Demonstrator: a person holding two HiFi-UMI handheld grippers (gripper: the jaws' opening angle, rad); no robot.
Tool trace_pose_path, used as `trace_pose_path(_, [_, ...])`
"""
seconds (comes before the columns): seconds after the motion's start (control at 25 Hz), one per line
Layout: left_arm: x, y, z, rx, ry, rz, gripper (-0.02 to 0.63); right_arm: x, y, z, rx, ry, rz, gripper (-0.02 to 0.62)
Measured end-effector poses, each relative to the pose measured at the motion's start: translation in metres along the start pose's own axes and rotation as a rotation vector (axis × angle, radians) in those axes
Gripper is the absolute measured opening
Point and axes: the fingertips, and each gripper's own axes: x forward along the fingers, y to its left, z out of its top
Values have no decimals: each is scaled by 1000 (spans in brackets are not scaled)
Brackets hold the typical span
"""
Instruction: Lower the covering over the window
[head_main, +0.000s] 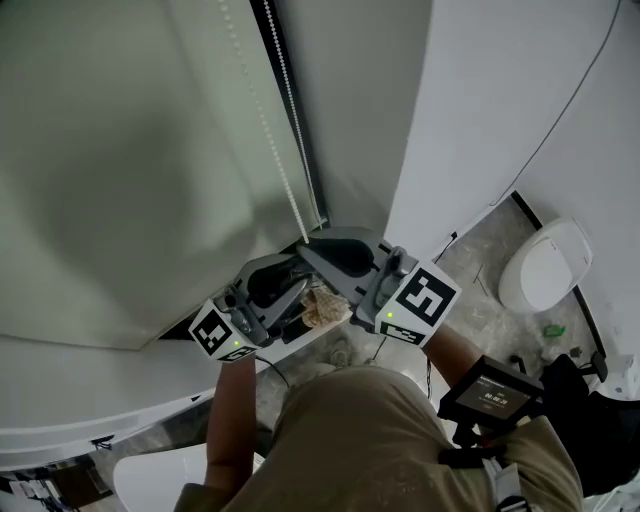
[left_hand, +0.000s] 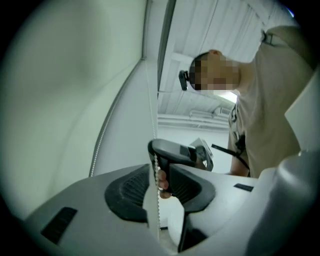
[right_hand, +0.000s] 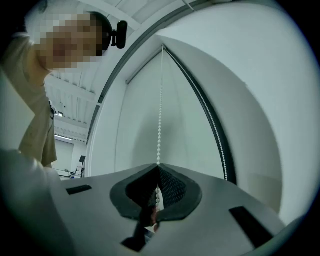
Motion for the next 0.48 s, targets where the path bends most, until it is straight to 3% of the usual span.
trace_pose_path(0.04, [-6,8,10,-34,-59,1,157,-2,-3,-4,5,7,-9,9])
trace_pose_path(0.16, [-7,25,45,-51,-164,24,189,-6,-8,-36,53,81,-16,9])
trace_pose_path(0.32, [29,23,53,51,-49,32,189,-5,0,-63,99,138,19,10])
trace_pose_path(0.36, [35,23,51,62,-23,38,176,-4,2,-64,103,136,25,9])
trace_pose_path(0.4, [38,23,49,60,-9,41,81,-3,3,-63,111,133,26,11])
trace_pose_path(0.44, [38,22,48,45,-10,40,26,-3,3,-63,122,127,26,11])
trace_pose_path(0.48, [37,22,48,28,-23,41,19,-4,2,-62,126,118,29,11])
